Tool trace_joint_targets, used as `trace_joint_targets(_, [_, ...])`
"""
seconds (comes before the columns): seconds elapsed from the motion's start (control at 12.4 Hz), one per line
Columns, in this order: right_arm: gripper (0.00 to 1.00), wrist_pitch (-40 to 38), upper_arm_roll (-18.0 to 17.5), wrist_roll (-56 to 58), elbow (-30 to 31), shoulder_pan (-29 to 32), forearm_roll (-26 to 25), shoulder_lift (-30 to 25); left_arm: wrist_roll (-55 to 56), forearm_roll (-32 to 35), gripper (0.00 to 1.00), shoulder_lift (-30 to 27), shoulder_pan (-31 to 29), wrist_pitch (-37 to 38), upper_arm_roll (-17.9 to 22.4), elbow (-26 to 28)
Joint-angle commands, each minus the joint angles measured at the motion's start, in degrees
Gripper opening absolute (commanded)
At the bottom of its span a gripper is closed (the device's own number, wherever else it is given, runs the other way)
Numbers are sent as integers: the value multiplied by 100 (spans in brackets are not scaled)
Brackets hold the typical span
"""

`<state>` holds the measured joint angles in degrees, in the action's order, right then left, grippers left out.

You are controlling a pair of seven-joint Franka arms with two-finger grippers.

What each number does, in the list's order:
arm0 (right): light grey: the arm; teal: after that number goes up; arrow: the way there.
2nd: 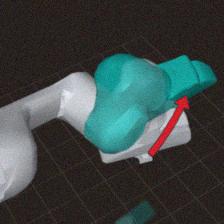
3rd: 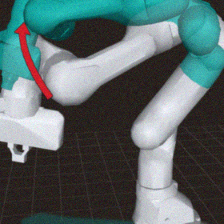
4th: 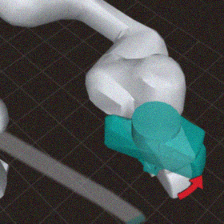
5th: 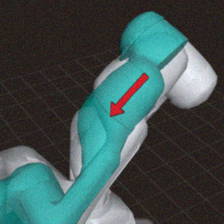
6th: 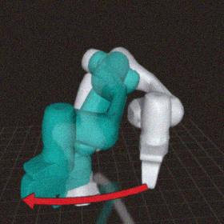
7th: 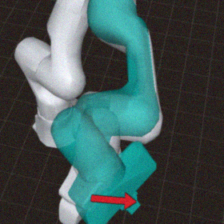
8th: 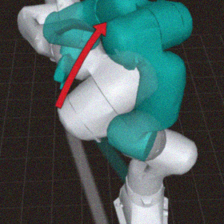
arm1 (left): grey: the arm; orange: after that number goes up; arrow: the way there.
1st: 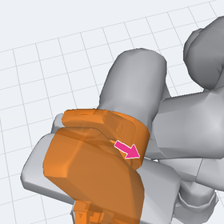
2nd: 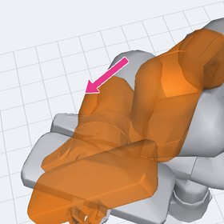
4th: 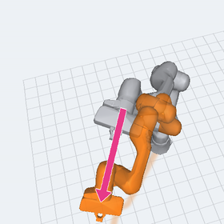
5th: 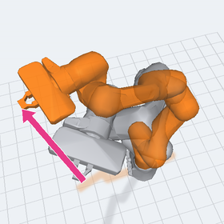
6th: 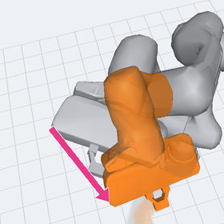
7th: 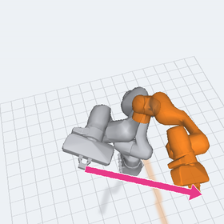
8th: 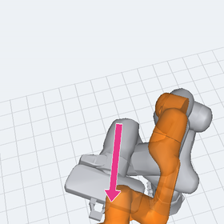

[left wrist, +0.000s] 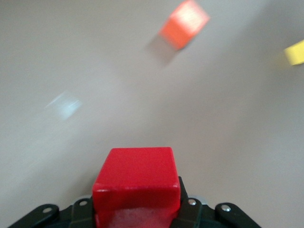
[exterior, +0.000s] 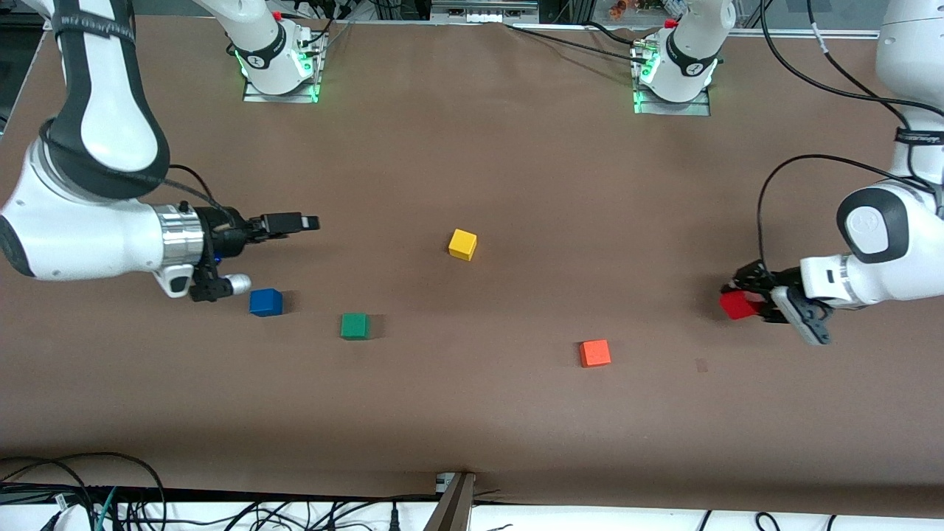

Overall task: Pass red block to right arm, stack on blue
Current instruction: 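Lift the red cube with the left gripper while the right gripper approaches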

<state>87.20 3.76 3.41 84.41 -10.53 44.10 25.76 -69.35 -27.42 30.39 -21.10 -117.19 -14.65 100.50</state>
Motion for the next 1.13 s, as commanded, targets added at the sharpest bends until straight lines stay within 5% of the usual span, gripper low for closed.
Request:
trace_joint_targets(0.0, [100,-28,19,265,-91,7,965,384,-1409,-1163,3,265,-35,364,-353,-48])
trace_joint_targets(0.32, [100,383,10,335,40,-300,2364,789,-2898,-2949,1,687,87,311,-1214,-276])
trace_joint_targets(0.64, [100,1227,10,994,698,-862,3823,931,-3680,-4829,1,802,1193,-256,-1242,-655])
trace_joint_targets(1.05, [100,1572,2,1021,875,-1250,4485,843,-5630,-7193,1,925,2223,-1148,-1242,-479])
